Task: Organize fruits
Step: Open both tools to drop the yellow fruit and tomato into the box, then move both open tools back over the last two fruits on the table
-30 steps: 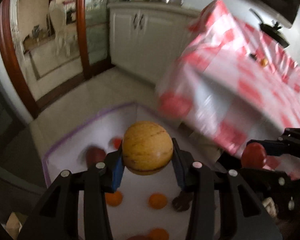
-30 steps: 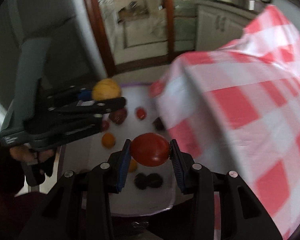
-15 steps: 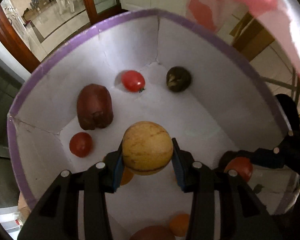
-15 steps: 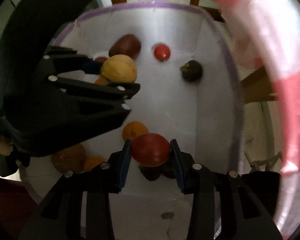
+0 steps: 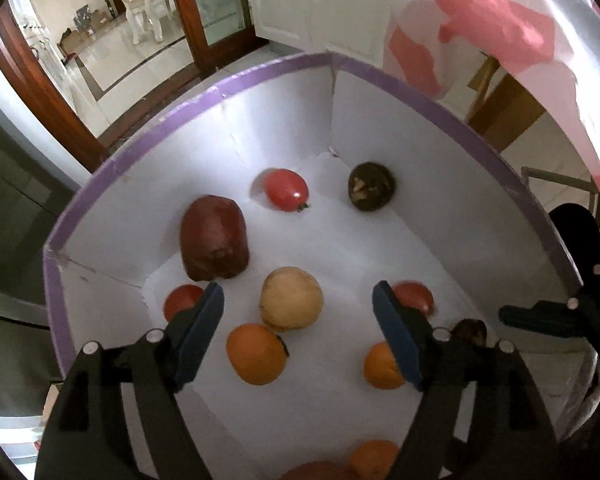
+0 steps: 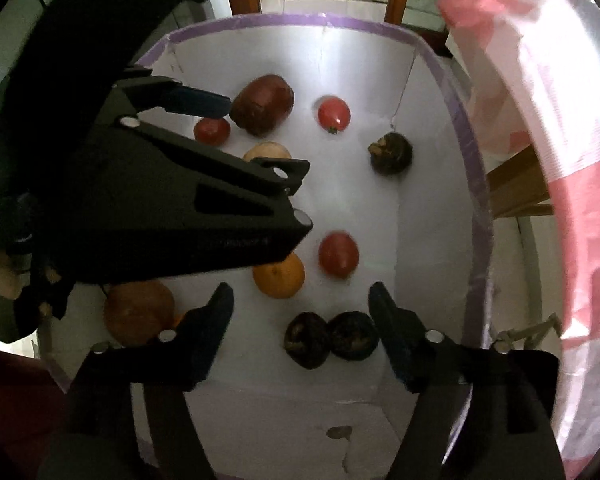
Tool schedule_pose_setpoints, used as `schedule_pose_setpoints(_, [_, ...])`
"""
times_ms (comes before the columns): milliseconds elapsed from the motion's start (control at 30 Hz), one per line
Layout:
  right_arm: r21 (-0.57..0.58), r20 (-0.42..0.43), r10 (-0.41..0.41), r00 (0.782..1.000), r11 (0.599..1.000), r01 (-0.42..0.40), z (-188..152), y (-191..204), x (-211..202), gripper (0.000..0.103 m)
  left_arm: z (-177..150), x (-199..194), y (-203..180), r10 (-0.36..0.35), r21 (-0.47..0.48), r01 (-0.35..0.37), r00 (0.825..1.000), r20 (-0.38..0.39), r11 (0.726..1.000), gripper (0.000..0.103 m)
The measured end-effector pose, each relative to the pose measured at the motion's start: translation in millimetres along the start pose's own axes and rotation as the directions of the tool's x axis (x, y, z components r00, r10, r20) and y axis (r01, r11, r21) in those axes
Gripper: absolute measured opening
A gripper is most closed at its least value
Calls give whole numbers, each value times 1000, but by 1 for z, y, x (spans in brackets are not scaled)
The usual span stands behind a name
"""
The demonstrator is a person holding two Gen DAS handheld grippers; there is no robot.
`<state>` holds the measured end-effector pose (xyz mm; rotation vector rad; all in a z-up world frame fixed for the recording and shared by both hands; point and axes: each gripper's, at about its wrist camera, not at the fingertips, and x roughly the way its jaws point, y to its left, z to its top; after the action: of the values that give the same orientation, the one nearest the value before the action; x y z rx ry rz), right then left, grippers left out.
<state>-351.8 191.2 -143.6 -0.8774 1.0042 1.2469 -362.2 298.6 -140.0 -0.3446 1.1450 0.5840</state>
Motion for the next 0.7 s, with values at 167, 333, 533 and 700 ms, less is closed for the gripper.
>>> schedule_pose_setpoints(167, [53, 55, 20, 998, 998, -23, 3, -9, -19, 73, 6, -10, 9, 1, -39, 0, 1000, 20, 999, 82])
schedule_pose_setpoints(333, [68, 131, 66, 989, 995, -75, 6, -14, -48, 75, 16, -27, 18, 19, -68, -14, 997, 79, 998, 87])
schedule_pose_setpoints(533, [97, 251, 124, 960, 984, -153, 11, -26, -95, 78, 30, -70, 35, 37, -135, -7, 974, 223, 991, 94])
schedule_pose_setpoints(700, [148, 453, 96, 886, 972, -181, 5, -60, -164, 87, 52, -117, 27, 15, -144, 44, 923, 386, 989, 101])
